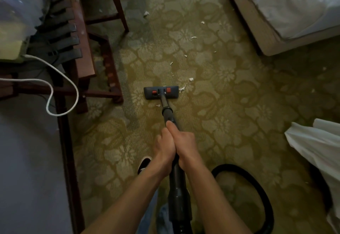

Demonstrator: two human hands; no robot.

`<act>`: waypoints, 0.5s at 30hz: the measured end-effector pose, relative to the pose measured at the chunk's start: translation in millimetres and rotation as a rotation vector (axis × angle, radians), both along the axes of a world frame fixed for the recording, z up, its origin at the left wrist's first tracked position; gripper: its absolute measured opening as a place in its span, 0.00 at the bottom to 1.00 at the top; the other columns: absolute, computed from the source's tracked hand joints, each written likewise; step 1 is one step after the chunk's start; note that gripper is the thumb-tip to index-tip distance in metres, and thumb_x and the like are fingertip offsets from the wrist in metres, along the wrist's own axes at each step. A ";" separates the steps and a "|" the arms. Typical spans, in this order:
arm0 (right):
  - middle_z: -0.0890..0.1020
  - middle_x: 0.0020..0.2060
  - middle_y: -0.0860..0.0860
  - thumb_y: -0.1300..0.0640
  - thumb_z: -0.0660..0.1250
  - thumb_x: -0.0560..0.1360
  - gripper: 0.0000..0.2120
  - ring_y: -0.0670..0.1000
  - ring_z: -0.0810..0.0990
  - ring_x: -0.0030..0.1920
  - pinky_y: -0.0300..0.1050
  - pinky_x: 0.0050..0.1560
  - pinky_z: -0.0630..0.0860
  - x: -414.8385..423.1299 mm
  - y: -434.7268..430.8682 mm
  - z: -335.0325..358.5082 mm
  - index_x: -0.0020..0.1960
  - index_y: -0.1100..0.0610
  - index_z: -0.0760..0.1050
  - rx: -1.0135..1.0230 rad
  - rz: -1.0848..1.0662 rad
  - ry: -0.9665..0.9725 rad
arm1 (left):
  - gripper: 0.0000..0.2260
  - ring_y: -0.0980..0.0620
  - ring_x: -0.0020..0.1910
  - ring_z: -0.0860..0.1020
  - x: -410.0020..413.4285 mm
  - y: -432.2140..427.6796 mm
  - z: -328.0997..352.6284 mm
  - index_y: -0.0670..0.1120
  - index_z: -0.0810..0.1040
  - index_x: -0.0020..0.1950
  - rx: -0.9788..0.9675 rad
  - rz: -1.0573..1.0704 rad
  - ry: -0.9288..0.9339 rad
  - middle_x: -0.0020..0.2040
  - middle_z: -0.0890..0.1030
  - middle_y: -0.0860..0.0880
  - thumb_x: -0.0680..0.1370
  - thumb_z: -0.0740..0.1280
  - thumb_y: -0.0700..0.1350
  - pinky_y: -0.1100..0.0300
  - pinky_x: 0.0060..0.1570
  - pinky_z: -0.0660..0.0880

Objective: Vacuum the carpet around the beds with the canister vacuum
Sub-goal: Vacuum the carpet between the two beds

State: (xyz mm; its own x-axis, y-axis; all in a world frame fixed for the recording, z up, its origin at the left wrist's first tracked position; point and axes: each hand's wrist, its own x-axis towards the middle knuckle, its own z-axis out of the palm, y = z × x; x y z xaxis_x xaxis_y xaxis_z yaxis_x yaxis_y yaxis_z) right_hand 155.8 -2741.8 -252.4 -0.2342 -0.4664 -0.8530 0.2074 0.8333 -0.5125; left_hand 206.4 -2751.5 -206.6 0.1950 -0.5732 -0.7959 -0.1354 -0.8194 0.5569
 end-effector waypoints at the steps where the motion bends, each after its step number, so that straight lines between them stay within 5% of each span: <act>1: 0.87 0.34 0.54 0.25 0.73 0.59 0.34 0.54 0.88 0.40 0.59 0.51 0.85 0.5 11.7 -3.1 0.39 0.58 0.86 0.005 -0.002 0.000 | 0.22 0.47 0.41 0.81 -1.3 12.0 1.1 0.44 0.81 0.43 0.003 0.000 0.013 0.43 0.82 0.45 0.83 0.54 0.55 0.53 0.39 0.73; 8: 0.87 0.32 0.53 0.36 0.74 0.70 0.25 0.52 0.88 0.37 0.50 0.42 0.84 -9.5 80.5 3.0 0.37 0.60 0.86 -0.039 -0.036 0.032 | 0.21 0.46 0.42 0.81 -6.0 77.4 10.8 0.46 0.81 0.42 0.062 0.019 0.029 0.42 0.82 0.45 0.82 0.55 0.57 0.49 0.45 0.78; 13: 0.85 0.31 0.51 0.24 0.72 0.60 0.34 0.53 0.87 0.37 0.60 0.46 0.86 -3.5 101.7 5.9 0.36 0.57 0.85 -0.008 0.000 0.044 | 0.21 0.45 0.42 0.81 -8.2 99.9 14.4 0.47 0.80 0.39 0.048 0.002 0.042 0.40 0.82 0.46 0.81 0.55 0.56 0.41 0.51 0.80; 15: 0.85 0.31 0.50 0.27 0.72 0.64 0.31 0.52 0.86 0.37 0.60 0.47 0.86 -5.4 107.9 4.5 0.36 0.57 0.84 -0.007 0.004 0.059 | 0.20 0.46 0.40 0.80 -9.8 105.8 17.3 0.48 0.79 0.36 0.047 -0.008 0.026 0.38 0.81 0.47 0.81 0.56 0.55 0.41 0.50 0.80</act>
